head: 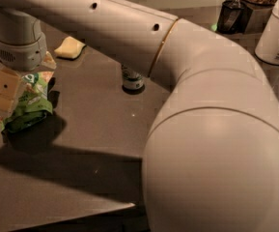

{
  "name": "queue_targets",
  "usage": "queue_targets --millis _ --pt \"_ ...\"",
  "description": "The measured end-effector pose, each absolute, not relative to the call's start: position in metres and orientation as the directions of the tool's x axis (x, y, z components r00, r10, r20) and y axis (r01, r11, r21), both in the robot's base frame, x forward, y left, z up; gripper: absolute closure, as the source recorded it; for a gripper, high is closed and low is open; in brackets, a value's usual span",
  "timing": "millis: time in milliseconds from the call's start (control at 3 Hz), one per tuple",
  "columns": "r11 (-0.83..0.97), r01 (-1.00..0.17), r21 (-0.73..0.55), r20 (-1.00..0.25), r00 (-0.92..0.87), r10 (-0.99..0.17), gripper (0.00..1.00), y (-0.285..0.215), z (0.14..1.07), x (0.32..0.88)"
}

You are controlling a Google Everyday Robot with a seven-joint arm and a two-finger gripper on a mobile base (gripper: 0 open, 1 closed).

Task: Pick green rice chip bag

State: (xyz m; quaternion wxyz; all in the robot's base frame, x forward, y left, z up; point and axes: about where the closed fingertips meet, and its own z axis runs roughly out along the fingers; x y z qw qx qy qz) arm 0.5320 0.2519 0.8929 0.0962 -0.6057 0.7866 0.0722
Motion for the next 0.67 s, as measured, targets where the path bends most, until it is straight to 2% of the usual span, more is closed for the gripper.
queue_targets --millis 667 --pt "0.304 -0.952 0.034 -0.187 -0.305 -0.934 0.00 0.278 0.882 0.534"
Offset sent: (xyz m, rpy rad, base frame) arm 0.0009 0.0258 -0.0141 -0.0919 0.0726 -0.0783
